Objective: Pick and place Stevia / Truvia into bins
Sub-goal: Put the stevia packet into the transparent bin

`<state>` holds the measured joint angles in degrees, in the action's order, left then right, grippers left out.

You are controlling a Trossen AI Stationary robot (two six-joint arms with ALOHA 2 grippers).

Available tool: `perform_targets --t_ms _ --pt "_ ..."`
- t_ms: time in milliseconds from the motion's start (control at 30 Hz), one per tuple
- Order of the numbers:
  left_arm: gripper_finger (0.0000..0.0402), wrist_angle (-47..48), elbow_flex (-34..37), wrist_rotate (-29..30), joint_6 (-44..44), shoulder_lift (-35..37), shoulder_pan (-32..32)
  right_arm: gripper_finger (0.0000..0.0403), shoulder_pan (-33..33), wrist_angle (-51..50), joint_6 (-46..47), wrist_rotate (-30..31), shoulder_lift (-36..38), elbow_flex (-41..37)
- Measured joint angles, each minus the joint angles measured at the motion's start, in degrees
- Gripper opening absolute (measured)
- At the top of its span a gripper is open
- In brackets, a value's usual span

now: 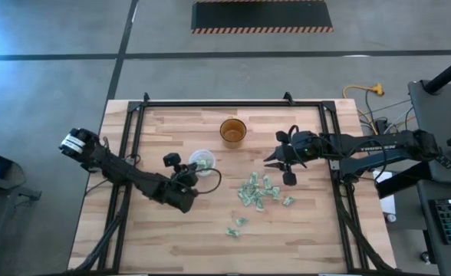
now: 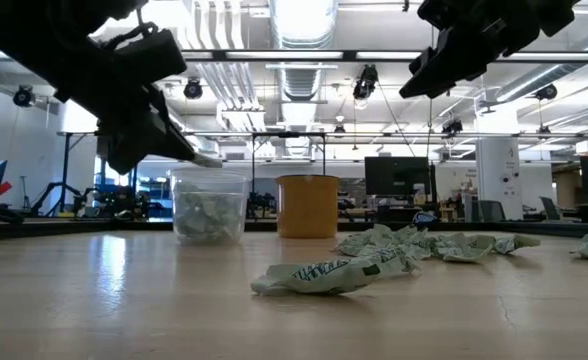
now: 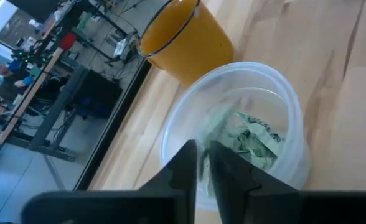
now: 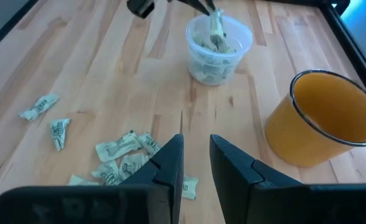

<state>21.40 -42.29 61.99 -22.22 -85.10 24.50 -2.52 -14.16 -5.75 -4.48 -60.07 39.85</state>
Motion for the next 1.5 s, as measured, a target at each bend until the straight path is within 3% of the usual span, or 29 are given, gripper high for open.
perform_targets --t_ms 233,433,633,1133,1500 --pt "0.0120 0.07 0.05 -0.80 0.06 0.02 0.14 0.0068 0.02 1.66 -0.24 -1.44 -2.32 -1.37" --pt "0.0164 0.19 -1.99 -6.95 0.31 0.41 0.36 0.0068 0.04 8.70 -3.18 -14.94 -10.66 -2.99" --pt "0.0169 -0.02 -4.75 -16.05 0.38 1.82 1.80 0.0068 0.04 9.77 -4.08 -17.72 -19.94 -0.63" --pt "0.0169 -0.29 -5.13 -15.08 0.35 4.49 7.53 0.0068 0.04 9.83 -5.20 -17.98 -33.70 4.60" --pt "0.0169 -0.32 -5.13 -15.02 0.35 4.68 8.14 0.0068 0.00 10.42 -4.99 -17.90 -35.34 4.64"
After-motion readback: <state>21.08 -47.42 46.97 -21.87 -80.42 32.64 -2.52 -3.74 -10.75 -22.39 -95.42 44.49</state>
